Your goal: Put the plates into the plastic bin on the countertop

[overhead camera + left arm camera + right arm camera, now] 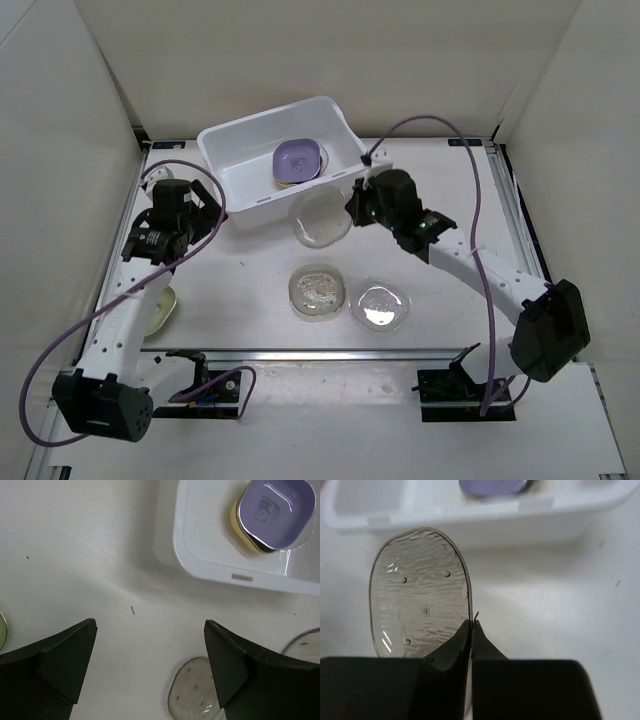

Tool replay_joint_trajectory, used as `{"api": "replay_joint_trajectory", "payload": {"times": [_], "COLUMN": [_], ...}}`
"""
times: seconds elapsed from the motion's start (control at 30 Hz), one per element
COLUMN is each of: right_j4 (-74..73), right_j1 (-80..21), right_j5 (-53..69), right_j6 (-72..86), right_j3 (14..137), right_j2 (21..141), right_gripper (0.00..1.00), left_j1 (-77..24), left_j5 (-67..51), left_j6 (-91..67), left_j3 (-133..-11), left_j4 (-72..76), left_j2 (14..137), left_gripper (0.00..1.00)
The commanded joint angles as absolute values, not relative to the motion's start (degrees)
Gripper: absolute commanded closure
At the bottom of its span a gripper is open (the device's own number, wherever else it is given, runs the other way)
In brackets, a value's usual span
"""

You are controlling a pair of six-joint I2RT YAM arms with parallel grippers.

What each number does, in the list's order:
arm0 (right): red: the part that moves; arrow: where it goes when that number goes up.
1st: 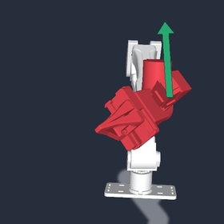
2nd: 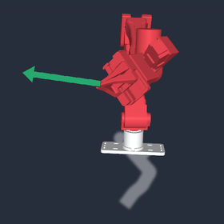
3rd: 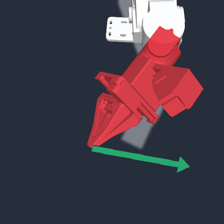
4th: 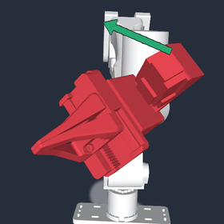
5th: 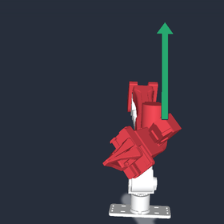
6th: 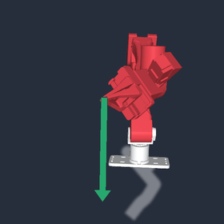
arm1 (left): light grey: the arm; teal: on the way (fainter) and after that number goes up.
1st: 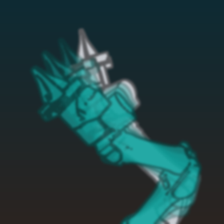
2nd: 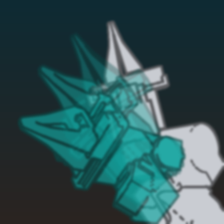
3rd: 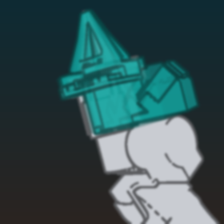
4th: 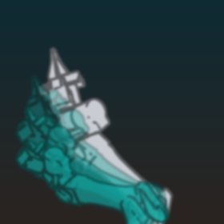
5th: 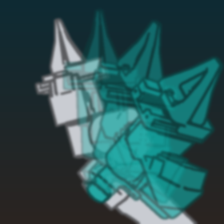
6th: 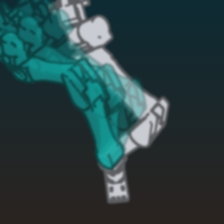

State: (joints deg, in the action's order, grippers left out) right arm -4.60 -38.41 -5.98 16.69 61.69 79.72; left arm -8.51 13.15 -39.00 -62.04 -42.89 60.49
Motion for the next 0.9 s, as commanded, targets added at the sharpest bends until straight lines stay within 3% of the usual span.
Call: {"api": "replay_joint_trajectory", "payload": {"times": [0.0, 0.37, 0.77, 0.87], "right_j4": [-1.58, -1.94, 5.54, 6.41], "right_j1": [-35.16, -27.6, -25.31, -25.31], "right_j5": [-6.51, 1.12, 2.63, 3.95], "right_j6": [10.2, 10.46, 14.41, 15.64], "right_j3": [72.57, 113.33, 136.83, 136.59], "right_j2": [85.92, 121.97, 144.84, 146.25], "right_gripper": [1.0, 1.0, 1.0, 1.0], "left_j1": [-5.03, 5.97, 14.23, 15.81], "left_j5": [13.89, 7.38, 4.76, 4.13], "left_j6": [-38.67, -36.92, -34.1, -34.01], "left_j3": [-66.09, -70.22, -67.94, -67.24], "left_j4": [-39.03, -34.1, -33.05, -34.8], "left_j2": [62.92, 73.47, 73.83, 74.18], "left_gripper": [0.01, 0.01, 0.01, 0.01]}}
